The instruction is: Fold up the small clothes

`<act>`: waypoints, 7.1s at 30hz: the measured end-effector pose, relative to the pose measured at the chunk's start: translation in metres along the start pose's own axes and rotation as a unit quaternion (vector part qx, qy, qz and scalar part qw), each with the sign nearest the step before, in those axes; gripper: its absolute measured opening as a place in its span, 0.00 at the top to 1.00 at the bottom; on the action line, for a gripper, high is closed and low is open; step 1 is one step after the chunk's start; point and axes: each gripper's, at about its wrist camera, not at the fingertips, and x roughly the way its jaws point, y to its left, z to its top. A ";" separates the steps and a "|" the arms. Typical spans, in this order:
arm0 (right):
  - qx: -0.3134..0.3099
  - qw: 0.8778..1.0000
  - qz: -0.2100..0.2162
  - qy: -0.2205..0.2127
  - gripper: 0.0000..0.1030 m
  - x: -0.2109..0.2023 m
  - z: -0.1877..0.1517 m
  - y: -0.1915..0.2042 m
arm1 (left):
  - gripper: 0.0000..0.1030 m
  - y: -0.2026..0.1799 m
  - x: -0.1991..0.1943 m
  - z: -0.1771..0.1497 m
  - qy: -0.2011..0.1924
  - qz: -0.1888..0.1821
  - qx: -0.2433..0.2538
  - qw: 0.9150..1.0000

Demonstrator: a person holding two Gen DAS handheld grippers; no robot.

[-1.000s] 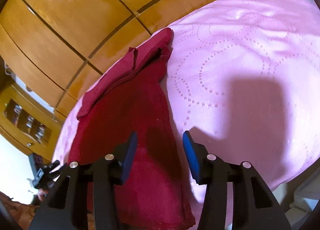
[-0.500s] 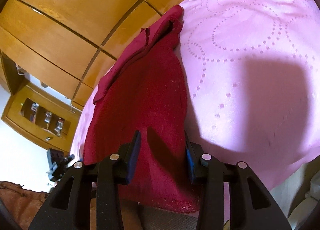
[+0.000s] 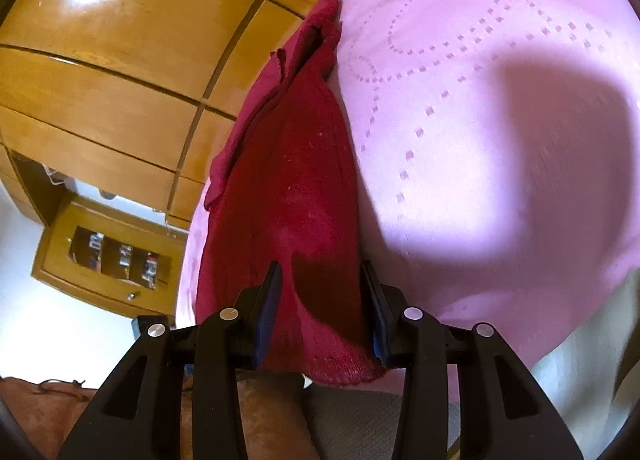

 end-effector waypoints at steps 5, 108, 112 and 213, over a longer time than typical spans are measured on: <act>-0.015 1.000 -0.008 0.005 0.63 -0.001 -0.002 0.002 | 0.76 -0.009 0.015 0.005 0.015 -0.008 0.005 1.000; -0.134 0.981 -0.130 -0.059 0.48 0.148 0.223 0.085 | 0.29 0.063 0.004 0.284 -0.204 0.189 -0.043 0.960; -0.133 0.979 -0.149 -0.040 0.61 0.167 0.231 0.082 | 0.30 0.067 0.010 0.282 -0.181 0.176 -0.041 0.967; -0.143 0.953 -0.184 -0.195 0.37 0.142 0.193 0.093 | 0.09 -0.018 0.096 0.271 -0.223 0.361 0.075 0.902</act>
